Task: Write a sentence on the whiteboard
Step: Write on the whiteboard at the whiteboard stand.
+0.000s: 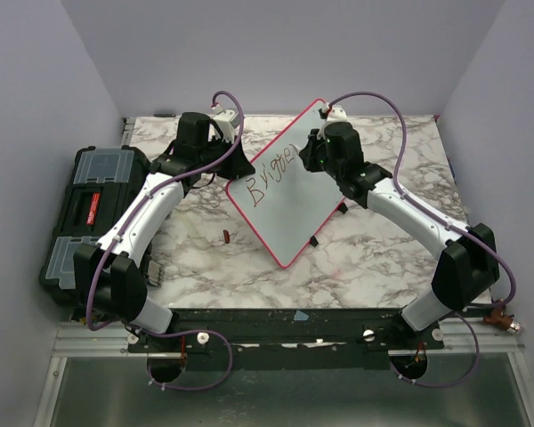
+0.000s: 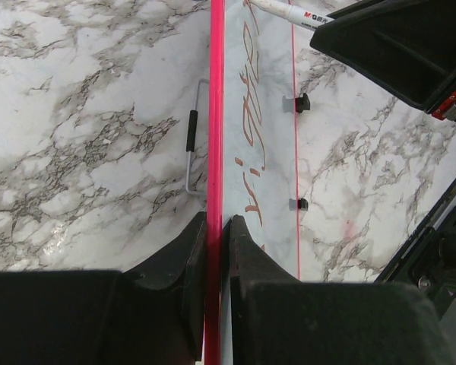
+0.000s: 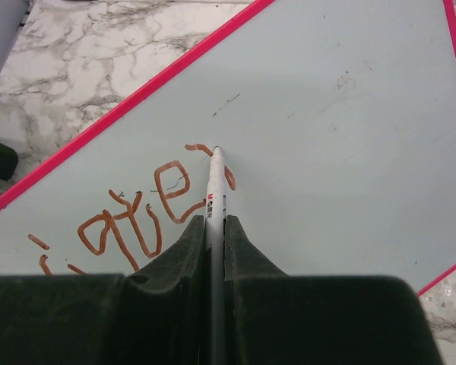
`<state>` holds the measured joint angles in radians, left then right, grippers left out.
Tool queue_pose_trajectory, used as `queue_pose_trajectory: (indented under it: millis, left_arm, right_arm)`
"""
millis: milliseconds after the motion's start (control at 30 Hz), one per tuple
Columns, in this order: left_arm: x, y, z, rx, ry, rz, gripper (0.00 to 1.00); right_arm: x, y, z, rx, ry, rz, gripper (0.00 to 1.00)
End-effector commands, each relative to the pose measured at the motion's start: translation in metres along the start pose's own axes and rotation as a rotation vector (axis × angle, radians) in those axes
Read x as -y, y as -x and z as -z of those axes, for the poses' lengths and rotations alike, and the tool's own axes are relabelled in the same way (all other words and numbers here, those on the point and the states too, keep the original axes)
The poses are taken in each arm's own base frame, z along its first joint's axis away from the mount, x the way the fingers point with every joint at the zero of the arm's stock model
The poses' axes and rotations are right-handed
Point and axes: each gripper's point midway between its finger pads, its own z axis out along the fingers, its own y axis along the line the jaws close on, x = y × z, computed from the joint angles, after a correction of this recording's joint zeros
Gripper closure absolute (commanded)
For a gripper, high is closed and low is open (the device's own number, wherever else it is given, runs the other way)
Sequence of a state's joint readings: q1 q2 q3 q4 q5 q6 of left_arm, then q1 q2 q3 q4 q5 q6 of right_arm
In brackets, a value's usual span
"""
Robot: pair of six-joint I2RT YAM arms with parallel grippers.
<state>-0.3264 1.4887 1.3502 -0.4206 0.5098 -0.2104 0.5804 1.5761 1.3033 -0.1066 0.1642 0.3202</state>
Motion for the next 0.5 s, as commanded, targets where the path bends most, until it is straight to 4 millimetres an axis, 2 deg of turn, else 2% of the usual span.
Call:
queue_pose_trajectory:
  millis: [0, 267, 467]
  left_arm:
    - [0.000, 0.022, 0.009, 0.082, 0.024, -0.117, 1.00]
    - [0.000, 0.021, 0.009, 0.080, 0.025, -0.117, 1.00]
    - [-0.002, 0.022, 0.009, 0.081, 0.035, -0.115, 1.00]
  right_arm:
    - [-0.003, -0.003, -0.009, -0.019, 0.007, 0.027, 0.99]
    - [-0.001, 0.005, -0.011, -0.009, -0.011, 0.049, 0.99]
    - [0.005, 0.015, -0.006, 0.007, -0.047, 0.074, 0.99]
